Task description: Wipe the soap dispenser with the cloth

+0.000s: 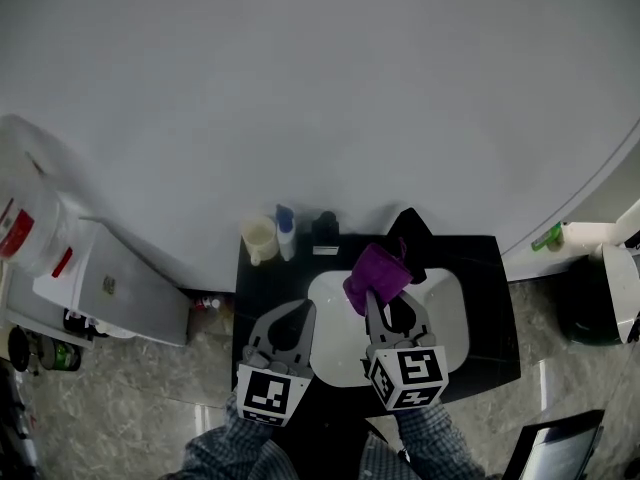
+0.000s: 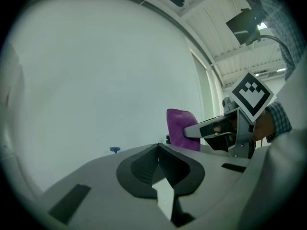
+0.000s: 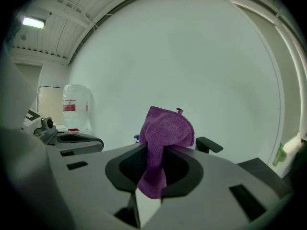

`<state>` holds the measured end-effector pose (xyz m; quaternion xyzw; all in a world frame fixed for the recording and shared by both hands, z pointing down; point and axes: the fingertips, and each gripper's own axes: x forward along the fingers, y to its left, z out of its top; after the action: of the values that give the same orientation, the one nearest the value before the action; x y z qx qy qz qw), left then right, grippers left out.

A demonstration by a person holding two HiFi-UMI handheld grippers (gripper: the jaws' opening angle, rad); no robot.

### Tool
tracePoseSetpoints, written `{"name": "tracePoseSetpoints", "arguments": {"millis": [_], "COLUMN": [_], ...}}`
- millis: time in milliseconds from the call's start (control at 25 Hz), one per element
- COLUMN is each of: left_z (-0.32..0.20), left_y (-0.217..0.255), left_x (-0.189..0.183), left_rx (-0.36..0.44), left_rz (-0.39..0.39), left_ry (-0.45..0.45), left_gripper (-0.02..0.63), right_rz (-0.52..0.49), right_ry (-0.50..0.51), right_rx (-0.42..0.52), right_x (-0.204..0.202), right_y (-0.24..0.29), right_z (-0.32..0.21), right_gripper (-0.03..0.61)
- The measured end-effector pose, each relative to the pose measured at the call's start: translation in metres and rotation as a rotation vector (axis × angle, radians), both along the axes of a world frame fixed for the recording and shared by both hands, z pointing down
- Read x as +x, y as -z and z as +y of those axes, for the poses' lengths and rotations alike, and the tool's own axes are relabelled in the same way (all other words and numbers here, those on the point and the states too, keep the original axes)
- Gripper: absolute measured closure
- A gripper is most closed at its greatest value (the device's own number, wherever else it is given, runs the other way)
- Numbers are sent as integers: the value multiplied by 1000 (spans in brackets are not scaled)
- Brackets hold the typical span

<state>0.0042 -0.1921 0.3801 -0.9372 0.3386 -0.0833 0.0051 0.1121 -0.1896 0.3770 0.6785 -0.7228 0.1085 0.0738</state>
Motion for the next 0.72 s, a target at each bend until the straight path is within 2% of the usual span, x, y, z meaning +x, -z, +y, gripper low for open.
{"name": "tracePoseSetpoints", "arguments": {"millis": [280, 400, 480, 560, 720], "left_z": [-25, -31, -35, -41, -50], "left_y": [-10, -14, -21, -18, -26], "left_x": [1, -9, -17, -22, -29], "left_rx": [-10, -29, -52, -29, -54], "left_rz": [22, 43, 25, 27, -21], "left_ry": [-4, 50, 86, 114, 169], "left_gripper": [612, 612, 612, 612, 612], "right_rz": [11, 1, -10, -6, 2], "right_ry": [30, 35, 45, 67, 136], "right_rx": [-65, -73, -72, -79, -102], "right_x": [1, 5, 7, 5, 1], "right_y": [-24, -30, -31, -33, -38], "right_z": [-44, -66, -82, -99, -131], "right_gripper": [500, 500, 500, 500, 500]}}
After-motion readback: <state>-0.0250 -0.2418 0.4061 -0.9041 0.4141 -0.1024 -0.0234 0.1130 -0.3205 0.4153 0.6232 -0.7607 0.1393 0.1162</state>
